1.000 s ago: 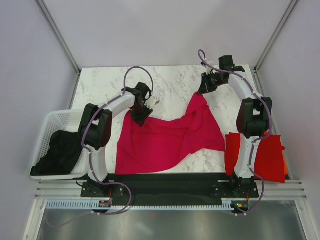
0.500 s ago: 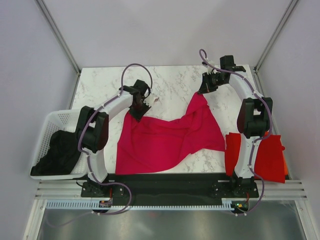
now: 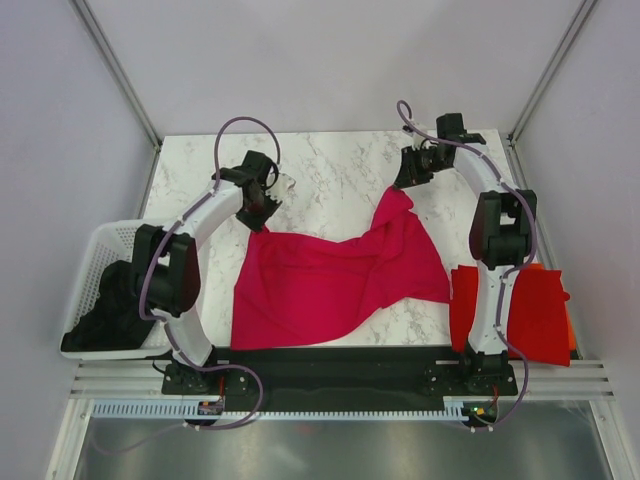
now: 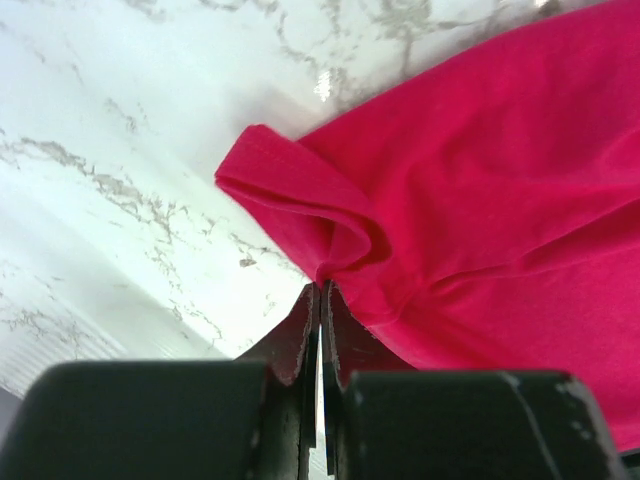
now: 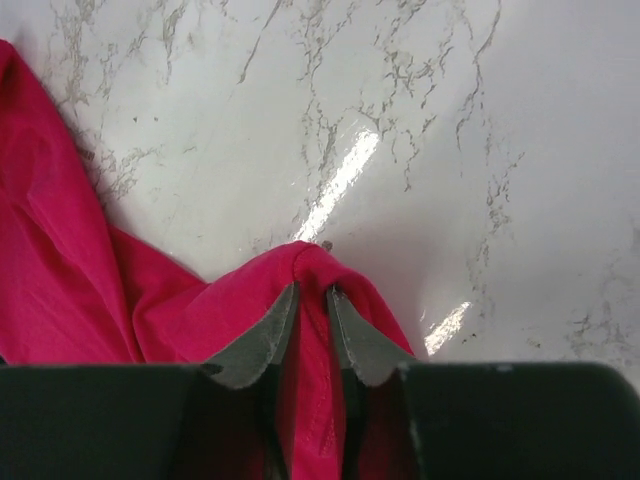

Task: Fold and stack the t-shirts
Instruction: Flatten the tshirt out

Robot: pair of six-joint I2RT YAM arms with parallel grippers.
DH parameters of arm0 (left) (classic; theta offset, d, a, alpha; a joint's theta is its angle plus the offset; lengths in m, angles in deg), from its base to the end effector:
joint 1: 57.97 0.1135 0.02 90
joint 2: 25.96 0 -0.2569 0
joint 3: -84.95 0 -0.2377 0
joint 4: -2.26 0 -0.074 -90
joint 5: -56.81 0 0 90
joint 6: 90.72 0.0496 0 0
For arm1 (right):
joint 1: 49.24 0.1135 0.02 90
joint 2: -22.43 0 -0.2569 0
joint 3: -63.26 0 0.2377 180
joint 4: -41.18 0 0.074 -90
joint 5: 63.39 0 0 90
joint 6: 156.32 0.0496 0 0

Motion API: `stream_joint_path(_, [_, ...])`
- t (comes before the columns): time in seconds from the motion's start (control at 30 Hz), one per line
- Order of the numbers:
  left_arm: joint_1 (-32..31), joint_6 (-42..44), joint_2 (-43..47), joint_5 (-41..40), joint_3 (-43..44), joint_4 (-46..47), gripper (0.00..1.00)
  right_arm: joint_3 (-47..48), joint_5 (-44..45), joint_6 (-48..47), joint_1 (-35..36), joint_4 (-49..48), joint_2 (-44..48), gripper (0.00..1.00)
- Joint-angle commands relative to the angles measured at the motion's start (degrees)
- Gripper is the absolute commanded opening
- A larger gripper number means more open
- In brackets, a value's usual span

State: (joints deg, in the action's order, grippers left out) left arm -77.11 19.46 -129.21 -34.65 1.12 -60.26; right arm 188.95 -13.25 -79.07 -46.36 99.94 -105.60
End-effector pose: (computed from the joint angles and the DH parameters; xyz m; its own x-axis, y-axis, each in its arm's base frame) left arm 0.3385 -0.1161 0.2184 -0.7209 0.6152 -0.3189 0.6052 0.7832 0.1427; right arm 0.4677 0.0554 0.2080 -0.7760 -0.2087 -0.5952 -0.5323 0.7229 0.4406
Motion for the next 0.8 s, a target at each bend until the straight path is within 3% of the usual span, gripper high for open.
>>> stream_joint_path(0.0, [0.9, 2.1, 1.3, -1.4, -0.6, 1.3, 0.02, 1.5, 1.4, 1.5, -1.6, -1.2, 1.9, 0.29])
stream_joint_path(0.07, [1.3, 2.1, 1.3, -1.4, -0.9, 1.3, 0.02, -0.6, 1.5, 2.4, -4.3, -1.0, 3.9, 0.36])
stream_joint_path(0.3, [1.7, 2.4, 1.7, -1.8, -1.7, 1.4, 0.02, -11.7, -3.5, 1.2, -11.0, 4.4, 8.8, 0.37])
stream_joint_path(0.43, [1.8, 2.5, 1.6, -1.8, -1.4, 1.4, 0.02, -16.0, -6.4, -4.5, -11.5, 10.2, 8.9, 0.33])
stream_joint_path(0.77, [1.7, 2.5, 1.5, -2.0, -1.7, 1.4, 0.02, -13.7, -8.1, -4.8, -10.5, 12.0, 3.9, 0.32])
